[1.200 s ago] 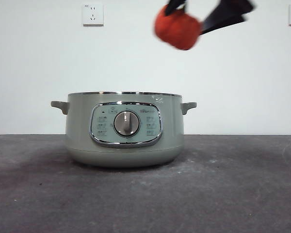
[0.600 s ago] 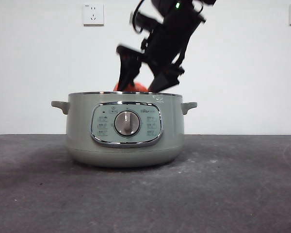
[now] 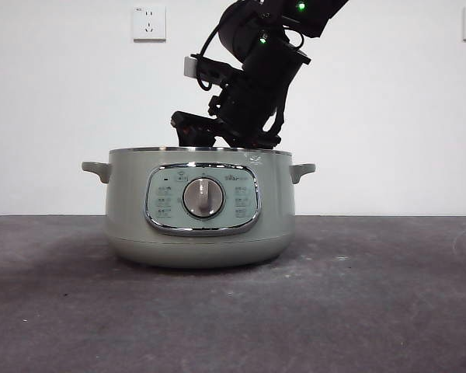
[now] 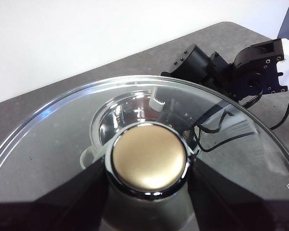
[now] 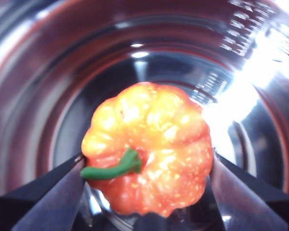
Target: Pick up the pumpkin,open the lid,put the pumpkin in the pot,close the lid
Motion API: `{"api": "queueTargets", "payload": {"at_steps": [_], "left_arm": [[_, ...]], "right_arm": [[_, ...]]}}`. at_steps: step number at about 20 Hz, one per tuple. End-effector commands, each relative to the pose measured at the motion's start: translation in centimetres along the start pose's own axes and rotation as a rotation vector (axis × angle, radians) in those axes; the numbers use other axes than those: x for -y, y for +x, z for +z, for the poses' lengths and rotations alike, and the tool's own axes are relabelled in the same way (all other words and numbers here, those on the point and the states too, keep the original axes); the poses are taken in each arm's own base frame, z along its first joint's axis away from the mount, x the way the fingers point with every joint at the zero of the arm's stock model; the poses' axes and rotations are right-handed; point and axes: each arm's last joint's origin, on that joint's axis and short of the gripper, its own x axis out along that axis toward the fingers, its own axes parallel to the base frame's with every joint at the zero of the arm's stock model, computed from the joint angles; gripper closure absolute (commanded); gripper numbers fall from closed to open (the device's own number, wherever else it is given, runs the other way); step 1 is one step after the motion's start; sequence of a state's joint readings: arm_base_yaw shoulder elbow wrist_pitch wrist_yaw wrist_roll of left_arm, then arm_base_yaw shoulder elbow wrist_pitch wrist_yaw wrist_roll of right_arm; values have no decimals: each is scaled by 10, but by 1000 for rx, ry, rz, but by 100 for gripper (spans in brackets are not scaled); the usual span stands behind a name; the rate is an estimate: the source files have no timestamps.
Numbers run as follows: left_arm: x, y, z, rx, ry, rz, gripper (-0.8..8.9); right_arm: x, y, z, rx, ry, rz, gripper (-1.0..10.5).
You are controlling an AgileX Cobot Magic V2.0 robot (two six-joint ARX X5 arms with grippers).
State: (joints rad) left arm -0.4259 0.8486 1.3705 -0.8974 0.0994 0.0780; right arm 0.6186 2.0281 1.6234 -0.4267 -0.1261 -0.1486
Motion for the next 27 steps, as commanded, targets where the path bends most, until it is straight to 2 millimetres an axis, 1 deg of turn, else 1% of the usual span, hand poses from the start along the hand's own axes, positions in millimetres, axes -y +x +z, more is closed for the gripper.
{"api": "queueTargets", "payload": {"at_steps": [1,2,6,7,9,10,11,13,16,19,22,23,25,27], "left_arm": [[0,-5,5,59,1,-2,822],[0,-5,4,55,1,-3,822],[0,-5,4,55,1,-4,822],[0,-5,5,56,1,-3,822],[0,-4,5,60,3,-3,822],[0,-3,6,66,3,-3,822],[-1,0,8,69,4,-2,822],[-2,10,10,62,11,-3,822],[-5,39,17,45,32,-27,822],[-8,79,23,30,35,-65,822],[-12,123,23,1,51,-72,822],[-13,138,21,-8,52,-85,822],[-15,158,19,-15,51,-96,822],[-16,175,17,-17,51,-95,822]], "right_arm": [[1,7,-3,-19,3,-26,402],[1,7,-3,-20,4,-25,373],[-1,-1,2,0,7,-26,373],[-2,-6,4,12,20,-27,374],[-3,-29,14,61,17,-37,375],[-3,-46,20,95,14,-65,375],[-3,-69,27,129,16,-117,376],[-3,-122,34,180,26,-212,379],[-10,-209,27,234,81,-276,379],[-23,-278,11,302,94,-278,380],[-34,-328,-9,364,109,-273,380],[-37,-341,-15,379,110,-275,380],[-40,-357,-24,400,120,-274,380],[-43,-368,-31,410,126,-273,380]]}}
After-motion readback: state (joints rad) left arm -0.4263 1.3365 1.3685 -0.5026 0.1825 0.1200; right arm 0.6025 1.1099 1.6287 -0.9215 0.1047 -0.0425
